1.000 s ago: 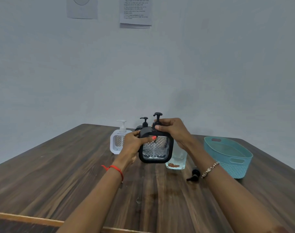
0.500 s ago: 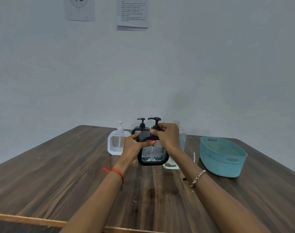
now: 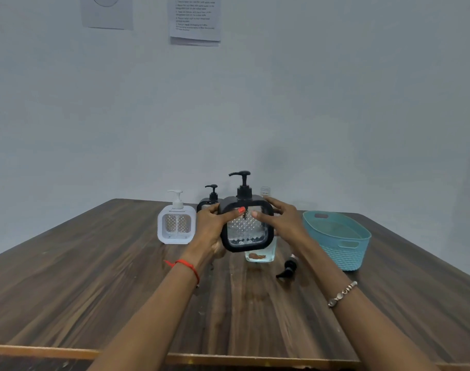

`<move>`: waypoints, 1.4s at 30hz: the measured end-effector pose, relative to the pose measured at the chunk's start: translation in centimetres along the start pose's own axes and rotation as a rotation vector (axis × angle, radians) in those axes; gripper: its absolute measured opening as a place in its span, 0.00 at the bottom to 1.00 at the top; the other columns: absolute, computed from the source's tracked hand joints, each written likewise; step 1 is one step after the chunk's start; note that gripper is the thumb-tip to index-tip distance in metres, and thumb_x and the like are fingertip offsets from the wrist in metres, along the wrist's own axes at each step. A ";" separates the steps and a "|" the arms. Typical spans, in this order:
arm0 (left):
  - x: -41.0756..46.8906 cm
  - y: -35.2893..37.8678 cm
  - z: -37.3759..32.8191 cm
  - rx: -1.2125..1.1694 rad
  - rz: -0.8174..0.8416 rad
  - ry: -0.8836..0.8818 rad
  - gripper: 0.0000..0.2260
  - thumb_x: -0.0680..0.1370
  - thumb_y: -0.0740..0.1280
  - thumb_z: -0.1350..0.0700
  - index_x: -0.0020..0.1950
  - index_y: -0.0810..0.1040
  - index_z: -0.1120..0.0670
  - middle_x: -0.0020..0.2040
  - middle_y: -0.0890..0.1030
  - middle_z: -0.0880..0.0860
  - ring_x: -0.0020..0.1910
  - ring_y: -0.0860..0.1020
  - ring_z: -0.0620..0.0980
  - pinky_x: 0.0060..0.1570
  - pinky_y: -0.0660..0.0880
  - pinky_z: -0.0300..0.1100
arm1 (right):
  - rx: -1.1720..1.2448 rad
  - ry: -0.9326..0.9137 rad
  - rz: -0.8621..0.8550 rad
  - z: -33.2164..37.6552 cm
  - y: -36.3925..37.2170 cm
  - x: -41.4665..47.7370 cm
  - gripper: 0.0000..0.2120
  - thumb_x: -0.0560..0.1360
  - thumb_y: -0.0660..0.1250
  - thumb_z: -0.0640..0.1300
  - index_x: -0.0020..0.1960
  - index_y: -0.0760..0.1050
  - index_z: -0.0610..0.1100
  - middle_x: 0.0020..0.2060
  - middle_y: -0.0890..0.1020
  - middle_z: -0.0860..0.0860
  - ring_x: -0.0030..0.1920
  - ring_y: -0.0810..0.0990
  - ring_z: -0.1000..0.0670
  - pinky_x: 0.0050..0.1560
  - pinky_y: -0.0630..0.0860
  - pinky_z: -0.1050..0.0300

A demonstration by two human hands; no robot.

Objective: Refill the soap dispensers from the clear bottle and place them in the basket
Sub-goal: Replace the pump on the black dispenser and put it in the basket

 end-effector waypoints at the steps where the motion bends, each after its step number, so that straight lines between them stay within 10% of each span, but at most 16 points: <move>1: 0.1 0.7 0.1 0.012 0.007 0.011 0.09 0.68 0.71 0.71 0.45 0.78 0.62 0.35 0.84 0.56 0.31 0.83 0.50 0.31 0.80 0.42 | -0.003 0.011 0.000 -0.2 -0.9 -0.2 0.29 0.68 0.74 0.42 0.67 0.71 0.45 0.56 0.78 0.45 0.60 0.77 0.45 0.58 0.76 0.45; 4: 0.3 3.1 0.1 0.089 0.050 0.049 0.20 0.64 0.76 0.65 0.54 0.78 0.64 0.50 0.83 0.63 0.45 0.83 0.58 0.49 0.80 0.54 | -0.010 0.031 -0.008 0.0 -3.6 -0.6 0.28 0.69 0.73 0.40 0.67 0.70 0.46 0.55 0.79 0.44 0.52 0.79 0.46 0.42 0.81 0.50; 10: 1.3 10.5 1.2 0.230 0.214 0.093 0.17 0.70 0.72 0.66 0.58 0.76 0.64 0.50 0.81 0.58 0.46 0.81 0.54 0.45 0.80 0.42 | -0.043 -0.009 -0.107 1.2 -10.8 -0.5 0.27 0.69 0.72 0.36 0.67 0.70 0.44 0.51 0.79 0.45 0.41 0.80 0.52 0.26 0.76 0.63; 18: 4.2 17.4 4.1 0.409 0.317 0.176 0.13 0.74 0.65 0.69 0.58 0.76 0.63 0.49 0.79 0.57 0.49 0.77 0.51 0.41 0.75 0.32 | -0.069 -0.024 -0.181 -0.1 -18.6 1.5 0.24 0.70 0.70 0.32 0.65 0.72 0.43 0.46 0.80 0.48 0.40 0.79 0.54 0.26 0.77 0.64; 24: 5.8 20.6 5.9 0.512 0.350 0.267 0.15 0.74 0.66 0.68 0.60 0.75 0.62 0.50 0.78 0.56 0.49 0.76 0.53 0.51 0.76 0.46 | -0.083 -0.001 -0.195 -2.2 -21.5 3.5 0.23 0.72 0.67 0.30 0.65 0.72 0.42 0.44 0.79 0.50 0.42 0.79 0.53 0.30 0.79 0.64; 30: 6.1 21.4 9.2 0.605 0.388 0.279 0.15 0.74 0.67 0.67 0.61 0.74 0.61 0.50 0.78 0.55 0.49 0.75 0.51 0.45 0.73 0.31 | -0.309 0.031 -0.195 -5.5 -22.6 4.5 0.19 0.72 0.67 0.31 0.61 0.76 0.43 0.53 0.81 0.44 0.55 0.79 0.43 0.59 0.76 0.41; 33: 6.2 21.2 10.9 0.628 0.398 0.231 0.16 0.75 0.67 0.66 0.62 0.72 0.61 0.54 0.77 0.56 0.51 0.75 0.50 0.52 0.76 0.39 | -0.424 0.052 -0.217 -6.6 -22.8 4.5 0.15 0.72 0.67 0.31 0.58 0.77 0.37 0.54 0.81 0.41 0.57 0.78 0.42 0.62 0.73 0.44; 42: 7.1 19.8 13.4 0.870 0.384 0.227 0.16 0.73 0.69 0.62 0.60 0.75 0.62 0.54 0.77 0.53 0.56 0.72 0.48 0.51 0.62 0.34 | -0.754 0.090 -0.176 -9.0 -21.7 4.9 0.05 0.70 0.68 0.32 0.37 0.73 0.38 0.34 0.75 0.43 0.37 0.72 0.47 0.37 0.65 0.58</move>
Point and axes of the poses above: each hand's wrist, its own x-axis towards the middle knuckle, its own y-axis out of the palm, z = x × y, the point moved 5 cm from there along x, towards the middle knuckle
